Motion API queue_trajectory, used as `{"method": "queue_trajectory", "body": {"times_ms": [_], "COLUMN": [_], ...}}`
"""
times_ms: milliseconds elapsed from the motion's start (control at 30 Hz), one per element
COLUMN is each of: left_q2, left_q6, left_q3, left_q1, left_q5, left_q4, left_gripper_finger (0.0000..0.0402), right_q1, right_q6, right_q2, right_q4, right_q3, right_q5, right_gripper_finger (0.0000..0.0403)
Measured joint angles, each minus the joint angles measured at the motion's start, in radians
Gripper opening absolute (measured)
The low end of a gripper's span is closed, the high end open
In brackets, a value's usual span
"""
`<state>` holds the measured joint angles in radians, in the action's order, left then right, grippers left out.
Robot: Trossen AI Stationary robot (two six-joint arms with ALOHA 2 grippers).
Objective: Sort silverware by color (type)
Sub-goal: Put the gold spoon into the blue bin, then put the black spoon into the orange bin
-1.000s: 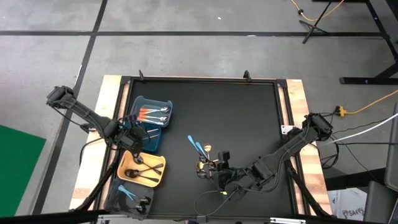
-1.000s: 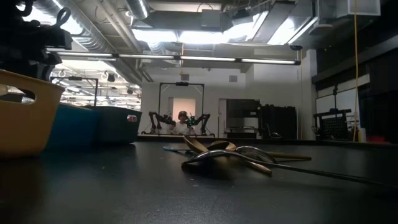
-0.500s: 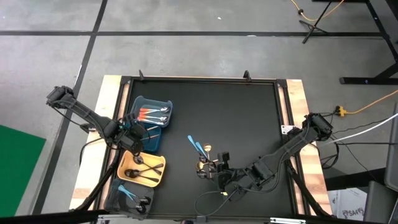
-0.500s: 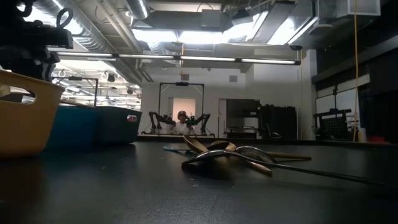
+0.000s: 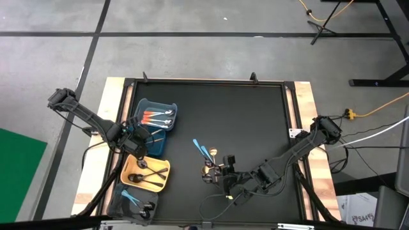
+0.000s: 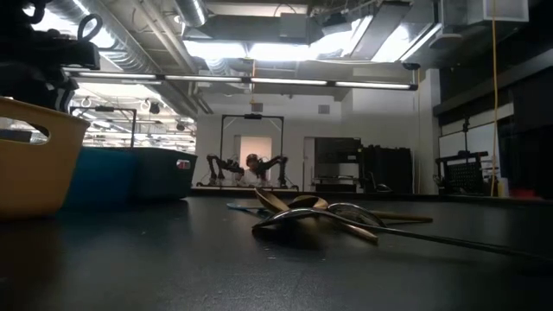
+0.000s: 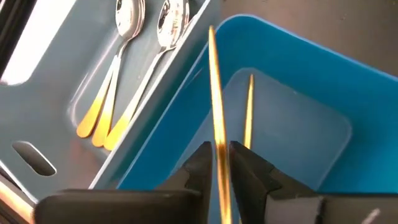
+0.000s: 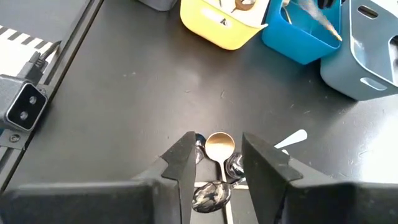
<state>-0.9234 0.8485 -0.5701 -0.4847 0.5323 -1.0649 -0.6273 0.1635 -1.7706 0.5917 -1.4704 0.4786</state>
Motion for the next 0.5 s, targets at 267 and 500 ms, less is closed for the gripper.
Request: {"method": "queue_trajectory", "body": {"times_ms": [267,500], "left_q2": [0.000,0.000], "left_q6": [0.010,0.010], "left_q3": [0.000,0.000], "left_q1": [0.000,0.000], "left_q5": [0.001,0.001], "left_q4": [0.000,0.000], "left_gripper_finger": [0.0095,0.0097], "right_q1": [0.000,-0.001], "right_q6": [0.155,0.463], "right_q2": [0.000,-0.041], "right_q4": [-0.026,-0.038], "right_q3": [0.000,0.000], "right_q5": [-0.001,-0.021], "right_gripper_finger": [0.0117,0.0117]}}
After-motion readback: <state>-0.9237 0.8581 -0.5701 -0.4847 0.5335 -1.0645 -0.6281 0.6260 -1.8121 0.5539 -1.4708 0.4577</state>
